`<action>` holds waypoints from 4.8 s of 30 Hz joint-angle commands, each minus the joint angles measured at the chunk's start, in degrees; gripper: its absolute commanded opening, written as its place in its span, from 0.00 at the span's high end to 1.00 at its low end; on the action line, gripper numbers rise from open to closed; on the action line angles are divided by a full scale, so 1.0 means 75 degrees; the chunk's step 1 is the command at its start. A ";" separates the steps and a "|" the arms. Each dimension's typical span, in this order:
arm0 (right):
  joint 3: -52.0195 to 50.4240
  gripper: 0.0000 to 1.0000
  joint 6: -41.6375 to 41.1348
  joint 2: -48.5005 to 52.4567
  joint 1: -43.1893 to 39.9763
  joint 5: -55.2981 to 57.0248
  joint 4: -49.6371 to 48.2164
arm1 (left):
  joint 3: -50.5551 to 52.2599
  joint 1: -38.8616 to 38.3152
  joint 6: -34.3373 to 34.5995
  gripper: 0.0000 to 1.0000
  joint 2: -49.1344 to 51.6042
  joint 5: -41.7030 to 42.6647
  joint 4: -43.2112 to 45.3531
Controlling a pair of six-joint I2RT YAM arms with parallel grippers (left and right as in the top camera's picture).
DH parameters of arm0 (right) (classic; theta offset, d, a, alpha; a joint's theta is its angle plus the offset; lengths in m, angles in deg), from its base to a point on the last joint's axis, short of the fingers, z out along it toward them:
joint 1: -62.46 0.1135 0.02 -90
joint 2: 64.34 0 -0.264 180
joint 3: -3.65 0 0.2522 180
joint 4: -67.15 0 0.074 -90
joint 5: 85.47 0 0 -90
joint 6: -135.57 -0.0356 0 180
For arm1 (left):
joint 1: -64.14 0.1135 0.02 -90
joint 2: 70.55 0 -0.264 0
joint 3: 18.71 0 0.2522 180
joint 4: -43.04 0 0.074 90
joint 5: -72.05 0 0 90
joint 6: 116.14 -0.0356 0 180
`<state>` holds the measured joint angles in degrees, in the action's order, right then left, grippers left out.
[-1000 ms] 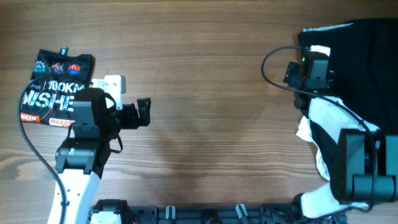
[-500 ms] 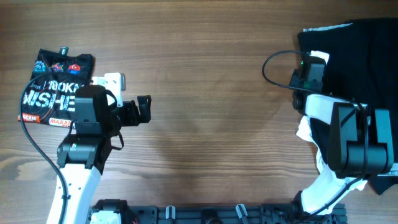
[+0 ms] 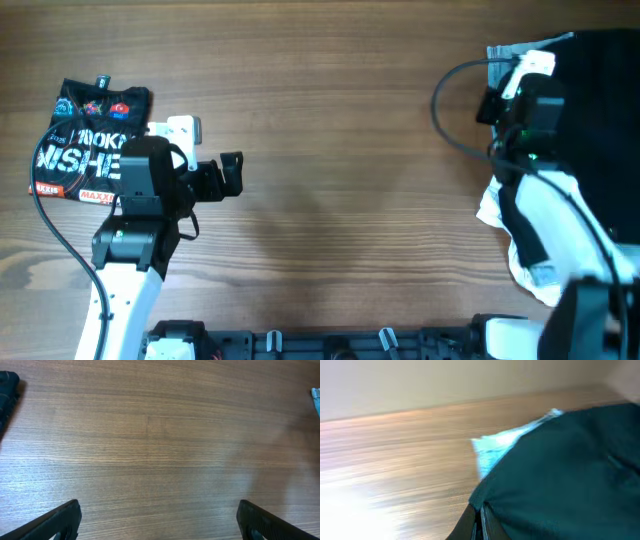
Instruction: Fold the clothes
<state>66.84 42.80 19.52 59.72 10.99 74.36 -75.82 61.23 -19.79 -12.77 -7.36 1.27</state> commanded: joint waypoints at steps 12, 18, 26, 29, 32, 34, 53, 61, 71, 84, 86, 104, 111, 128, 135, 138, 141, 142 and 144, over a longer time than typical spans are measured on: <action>0.0117 0.71 -0.3497 0.0385 0.3587 -0.1247 -0.3561 | -0.0134 -0.0032 0.0076 0.00 0.0020 0.0073 0.0015; 0.0117 0.00 -0.1883 0.0341 0.3328 -0.0344 0.0236 | -0.0134 -0.0032 0.0076 0.00 0.0017 0.0318 0.0169; 0.0117 0.00 -0.1597 -0.0796 0.2984 -0.0242 0.4106 | -0.0119 -0.0047 0.0254 0.00 0.0181 0.2267 0.0679; 0.0117 0.00 -0.2690 -0.1294 0.2667 0.0629 0.5470 | -0.0119 -0.0577 0.0647 0.00 0.0807 0.2299 0.0670; 0.0117 0.00 -0.3244 -0.1644 0.1982 0.0740 0.6190 | -0.0119 -0.1454 0.0807 0.00 0.1670 0.2296 0.0833; 0.0117 0.00 -0.3217 -0.1839 0.1387 0.0583 0.6461 | -0.0119 -0.2256 0.1478 0.00 0.2556 0.2299 0.1250; 0.0117 0.00 -0.2821 -0.1932 0.0804 0.0542 0.6822 | -0.0122 -0.5520 0.4211 0.96 0.6222 0.0836 0.5310; 0.0117 0.00 -0.2629 -0.1792 0.0804 0.0527 0.6712 | -0.0629 -0.1000 0.2751 0.96 0.0944 0.0828 0.0015; 0.0108 0.00 -0.1804 -0.0618 0.0807 -0.1451 0.6537 | -0.0627 0.2005 0.2381 0.96 0.0187 0.0705 -0.0251; 0.0111 0.67 -0.2229 0.2229 0.0807 -0.4354 0.4086 | -0.0627 0.1996 0.2378 0.96 0.0399 0.0746 -0.0201; 0.0160 0.89 -0.2229 0.1950 0.0691 -0.4261 0.4092 | -0.0627 0.1836 0.2375 0.96 0.0399 0.1102 0.0388; 0.2256 0.87 -0.1612 -0.1475 -0.2416 -0.1859 0.8888 | -0.1259 -0.0353 0.1970 0.96 0.0851 -0.0117 -0.1070; 0.2244 0.79 -0.1434 0.0128 -0.2416 -0.1658 0.9943 | -0.1230 0.1282 0.2326 0.96 0.1574 -0.2760 -0.0950; 0.2320 0.30 0.0020 0.0629 -0.2226 -0.4182 0.9769 | -0.1195 0.1329 0.2407 0.31 0.2028 0.1475 -0.1568; 0.2652 0.00 0.0446 0.0775 0.0629 -0.5490 0.6851 | -0.1192 -0.0154 0.2407 0.26 0.2868 0.1084 -0.1824; 0.2652 0.00 -0.0752 0.1405 0.1880 -0.4858 0.5097 | -0.1189 -0.0641 0.2407 0.17 0.3319 0.0627 -0.2372; 0.2652 0.00 -0.1807 0.2366 0.2544 -0.4858 0.3561 | -0.1107 -0.0968 0.2413 0.14 0.3733 0.0635 -0.2684; 0.2652 0.01 -0.2098 0.2678 0.2684 -0.4852 0.3060 | -0.1075 -0.1029 0.2410 0.13 0.3806 0.0632 -0.2734; 0.2652 0.00 -0.2570 0.3273 0.2891 -0.4858 0.2092 | -0.0994 -0.1174 0.2410 0.13 0.3946 0.0632 -0.2754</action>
<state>86.52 31.55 38.93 79.68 -25.90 95.10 -84.43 53.95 -1.43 15.25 -1.63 -18.97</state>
